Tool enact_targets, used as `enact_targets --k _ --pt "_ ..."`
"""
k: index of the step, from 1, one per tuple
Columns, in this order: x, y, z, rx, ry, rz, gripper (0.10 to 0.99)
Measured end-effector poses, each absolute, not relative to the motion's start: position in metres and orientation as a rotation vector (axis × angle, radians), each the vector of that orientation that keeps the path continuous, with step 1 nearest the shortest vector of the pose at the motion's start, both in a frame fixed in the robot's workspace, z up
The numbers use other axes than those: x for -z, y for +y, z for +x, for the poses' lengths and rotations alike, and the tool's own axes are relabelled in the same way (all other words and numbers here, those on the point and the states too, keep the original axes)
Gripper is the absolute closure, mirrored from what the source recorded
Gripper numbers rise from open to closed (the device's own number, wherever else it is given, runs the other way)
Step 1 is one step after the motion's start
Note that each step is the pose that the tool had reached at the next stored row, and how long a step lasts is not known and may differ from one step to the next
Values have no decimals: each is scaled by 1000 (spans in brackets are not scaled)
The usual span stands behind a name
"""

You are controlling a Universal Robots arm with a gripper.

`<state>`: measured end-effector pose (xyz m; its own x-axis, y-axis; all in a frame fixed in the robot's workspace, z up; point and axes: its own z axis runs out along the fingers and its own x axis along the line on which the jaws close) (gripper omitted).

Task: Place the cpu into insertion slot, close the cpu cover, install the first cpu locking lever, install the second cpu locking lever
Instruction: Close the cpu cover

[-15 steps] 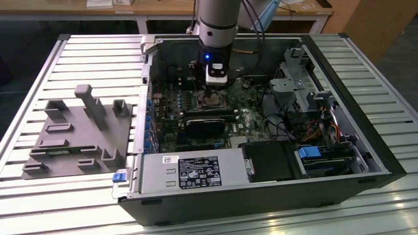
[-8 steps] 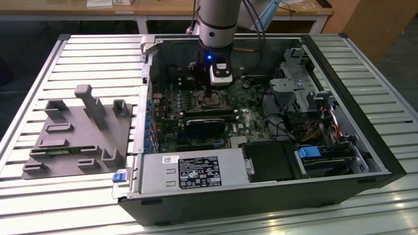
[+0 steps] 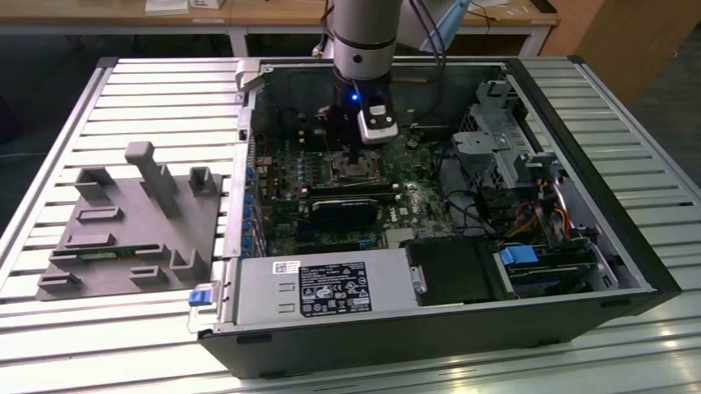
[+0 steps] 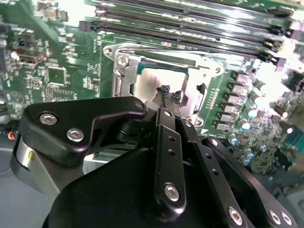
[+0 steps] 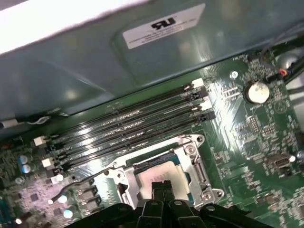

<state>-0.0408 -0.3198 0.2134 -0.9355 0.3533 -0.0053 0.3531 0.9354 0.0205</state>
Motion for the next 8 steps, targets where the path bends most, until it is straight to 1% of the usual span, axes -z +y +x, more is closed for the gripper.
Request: enact_targets --k 8 --pt "-213 -320 -41 -42 3081 384 984"
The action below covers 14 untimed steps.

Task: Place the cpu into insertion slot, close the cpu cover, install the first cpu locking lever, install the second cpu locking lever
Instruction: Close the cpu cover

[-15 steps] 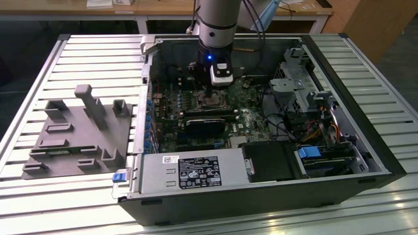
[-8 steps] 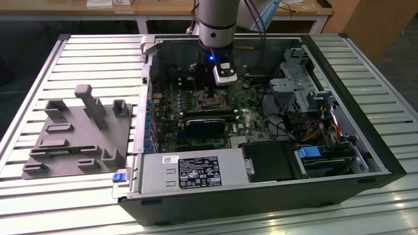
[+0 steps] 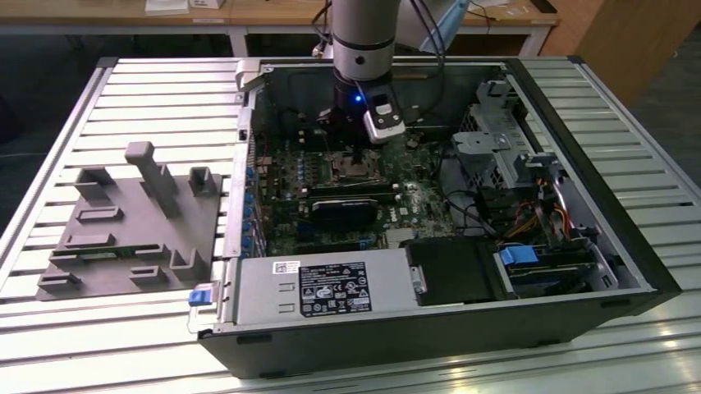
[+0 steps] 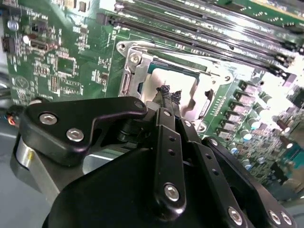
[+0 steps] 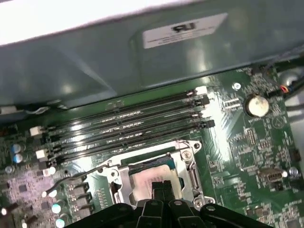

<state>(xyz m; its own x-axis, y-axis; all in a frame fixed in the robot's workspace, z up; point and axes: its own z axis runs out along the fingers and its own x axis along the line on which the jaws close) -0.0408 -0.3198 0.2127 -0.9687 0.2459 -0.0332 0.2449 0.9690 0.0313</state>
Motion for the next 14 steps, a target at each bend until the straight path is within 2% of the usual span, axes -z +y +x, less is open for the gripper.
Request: enact_targets --k 14 --pt "-212 -327 -57 -52 3074 345 984"
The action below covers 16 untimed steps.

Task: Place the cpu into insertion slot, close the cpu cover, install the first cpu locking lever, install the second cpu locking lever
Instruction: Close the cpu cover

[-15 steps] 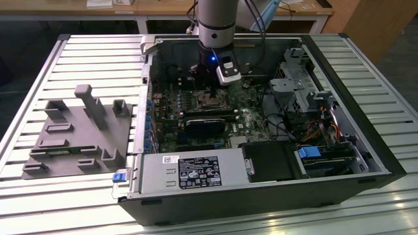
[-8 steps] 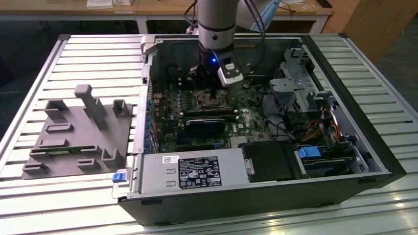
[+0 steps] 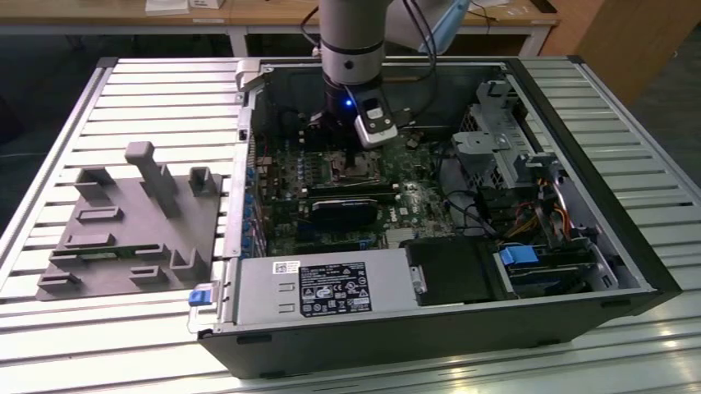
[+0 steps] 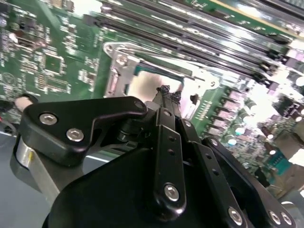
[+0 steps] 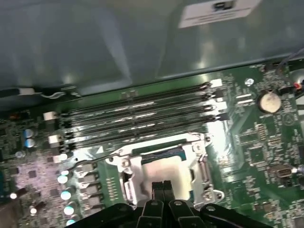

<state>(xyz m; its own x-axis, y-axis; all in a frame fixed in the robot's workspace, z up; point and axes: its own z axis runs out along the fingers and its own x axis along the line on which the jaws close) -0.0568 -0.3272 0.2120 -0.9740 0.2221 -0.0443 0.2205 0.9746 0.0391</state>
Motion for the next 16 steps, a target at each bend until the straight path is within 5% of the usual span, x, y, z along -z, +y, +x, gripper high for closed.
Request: enact_targets --k 16 --pt "-203 -327 -76 -53 3071 344 984"
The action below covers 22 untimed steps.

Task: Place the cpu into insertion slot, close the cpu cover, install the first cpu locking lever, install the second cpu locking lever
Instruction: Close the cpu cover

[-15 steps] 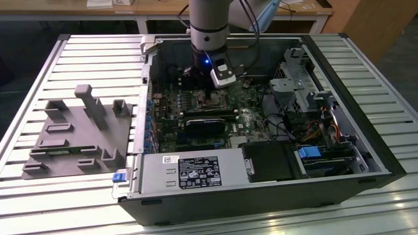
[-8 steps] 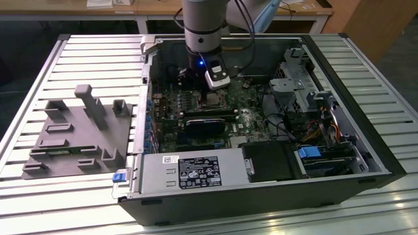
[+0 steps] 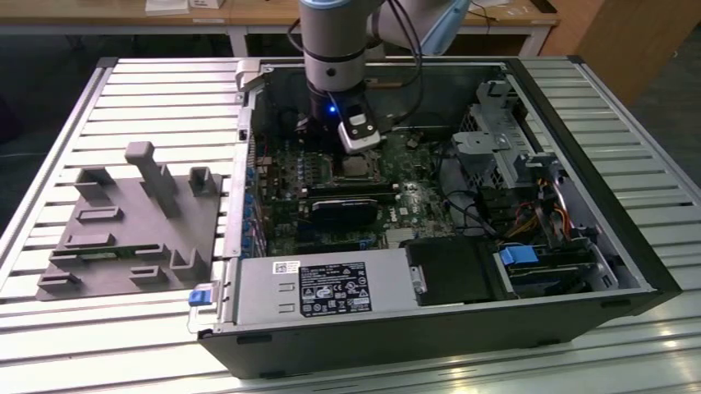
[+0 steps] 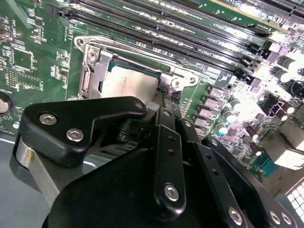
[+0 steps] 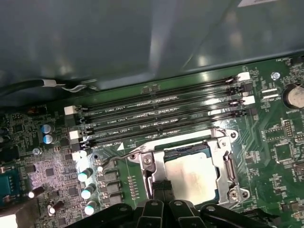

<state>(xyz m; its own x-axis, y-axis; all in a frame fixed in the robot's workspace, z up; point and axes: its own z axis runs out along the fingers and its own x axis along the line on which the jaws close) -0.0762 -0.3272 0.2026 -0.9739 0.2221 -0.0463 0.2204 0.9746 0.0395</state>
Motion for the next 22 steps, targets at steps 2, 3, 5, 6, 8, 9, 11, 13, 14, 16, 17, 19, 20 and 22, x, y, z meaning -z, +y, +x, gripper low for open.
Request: enact_targets --k 2,3,5,6,8,9,11,13,14,16,17,19,20,22 --pt "-202 -327 -77 -53 3071 344 984" --pt "-202 -327 -77 -53 3072 344 984" --pt "-201 -327 -77 -53 3072 344 984" --pt "-201 -327 -77 -53 3071 344 984" --pt "-201 -327 -77 -54 3072 344 984" --pt "-201 -327 -77 -56 3072 345 984" --pt "-203 -327 -77 -66 3072 345 984" --pt "-205 -327 -77 -76 3073 345 984" --pt "-206 -327 -77 -82 3073 345 984" --pt "-206 -327 -77 -120 3074 346 984" --pt "-206 -327 -77 -147 3075 347 984" --pt "-206 -328 -77 -200 3076 349 984" --pt "-206 -328 -77 -210 3076 349 984" --pt "-206 -329 -77 -212 3076 349 984"
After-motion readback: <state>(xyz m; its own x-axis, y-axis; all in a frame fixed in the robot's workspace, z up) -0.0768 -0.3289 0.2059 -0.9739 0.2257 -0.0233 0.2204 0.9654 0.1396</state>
